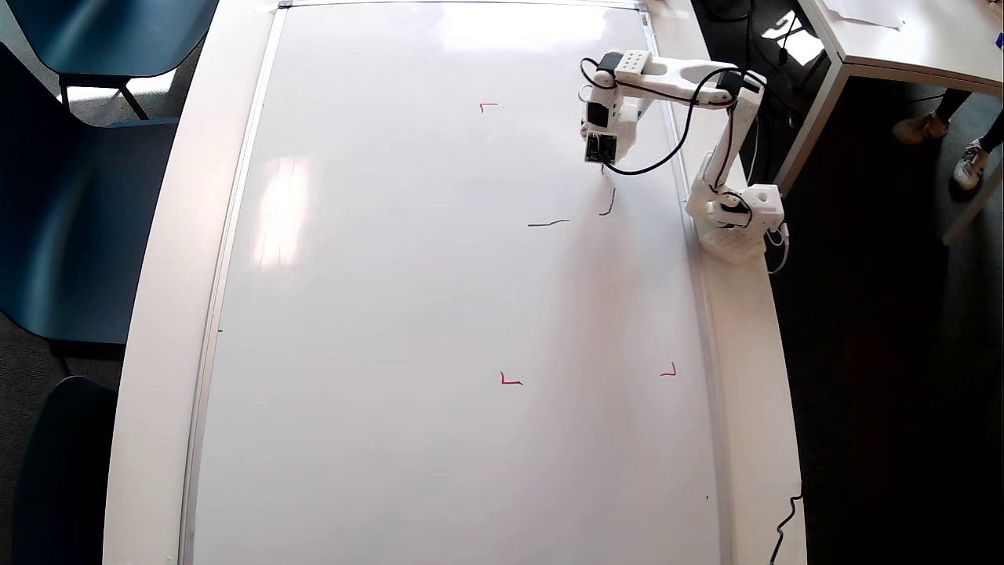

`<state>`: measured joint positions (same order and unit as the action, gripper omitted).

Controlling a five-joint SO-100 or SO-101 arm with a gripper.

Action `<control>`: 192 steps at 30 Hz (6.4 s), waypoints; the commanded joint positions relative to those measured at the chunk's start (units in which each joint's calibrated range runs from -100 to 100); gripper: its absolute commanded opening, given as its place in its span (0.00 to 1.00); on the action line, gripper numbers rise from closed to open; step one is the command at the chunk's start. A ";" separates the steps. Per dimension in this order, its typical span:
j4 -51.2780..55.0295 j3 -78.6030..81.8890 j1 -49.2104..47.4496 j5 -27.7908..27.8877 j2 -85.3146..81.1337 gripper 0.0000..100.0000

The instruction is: Draw on a whiteboard a robot head using a pen attached to the gripper

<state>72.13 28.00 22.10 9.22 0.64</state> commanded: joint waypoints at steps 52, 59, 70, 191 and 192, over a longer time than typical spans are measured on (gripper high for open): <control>-0.36 -41.85 4.61 -0.91 31.36 0.01; -0.28 -46.84 1.59 -2.14 34.88 0.01; 0.50 -55.83 -2.32 -4.45 39.57 0.01; 7.19 -42.21 -28.98 -13.89 16.26 0.01; 8.15 -43.94 -28.98 -14.05 16.35 0.01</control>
<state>77.20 -7.45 -7.32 -3.99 19.70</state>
